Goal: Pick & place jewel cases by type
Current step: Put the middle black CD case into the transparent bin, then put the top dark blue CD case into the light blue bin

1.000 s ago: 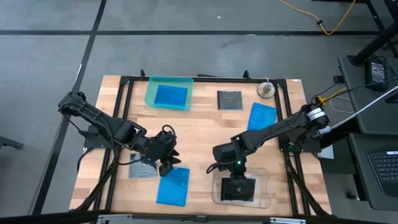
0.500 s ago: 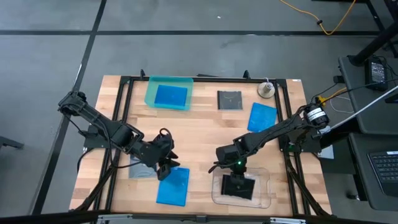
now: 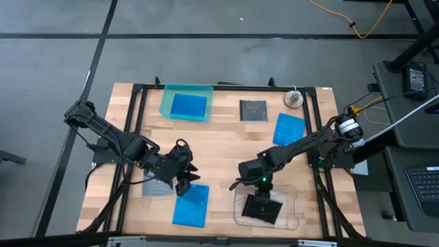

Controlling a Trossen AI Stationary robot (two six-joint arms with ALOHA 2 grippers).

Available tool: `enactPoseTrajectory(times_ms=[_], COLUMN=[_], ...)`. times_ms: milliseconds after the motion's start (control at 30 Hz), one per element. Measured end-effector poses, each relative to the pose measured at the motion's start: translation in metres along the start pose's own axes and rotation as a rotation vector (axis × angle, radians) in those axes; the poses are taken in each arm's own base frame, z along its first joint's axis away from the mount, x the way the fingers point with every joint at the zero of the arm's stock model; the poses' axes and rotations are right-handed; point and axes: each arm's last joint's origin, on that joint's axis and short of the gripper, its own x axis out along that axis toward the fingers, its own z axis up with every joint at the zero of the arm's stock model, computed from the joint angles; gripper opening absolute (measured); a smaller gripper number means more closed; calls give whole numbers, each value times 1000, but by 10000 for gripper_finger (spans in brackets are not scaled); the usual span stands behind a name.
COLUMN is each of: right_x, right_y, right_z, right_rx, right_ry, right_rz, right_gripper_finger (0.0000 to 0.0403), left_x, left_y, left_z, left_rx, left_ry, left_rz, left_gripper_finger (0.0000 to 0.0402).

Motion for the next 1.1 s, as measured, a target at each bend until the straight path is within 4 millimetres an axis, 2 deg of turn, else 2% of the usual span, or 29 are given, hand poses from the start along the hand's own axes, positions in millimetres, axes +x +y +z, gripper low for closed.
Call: enactPoseTrajectory(times_ms=[167,333,567,733,933,1100], right_x=[-14,-38,-77,-99,-115,-130], right_y=[13,37,76,89,82,50], right_z=[-4,-2,4,3,-3,-2], right_rx=[-25,-95,-204,-207,-133,32], right_ry=[17,-22,-210,-329,-414,-378], right_rz=[-159,-314,-483,-649,-953,-1109], right_gripper_finger=[74,74,75,74,75,74], left_x=[0,0,0,-1,-3,-4], left_y=[0,0,0,-2,-3,-3], left_z=[0,0,0,-2,-5,-5], left_rx=[12,30,41,62,91,95], left_ry=[-7,-8,-18,-21,-54,-85], left_rz=[6,7,16,17,46,73], left_gripper_finger=[148,151,146,144,144,144])
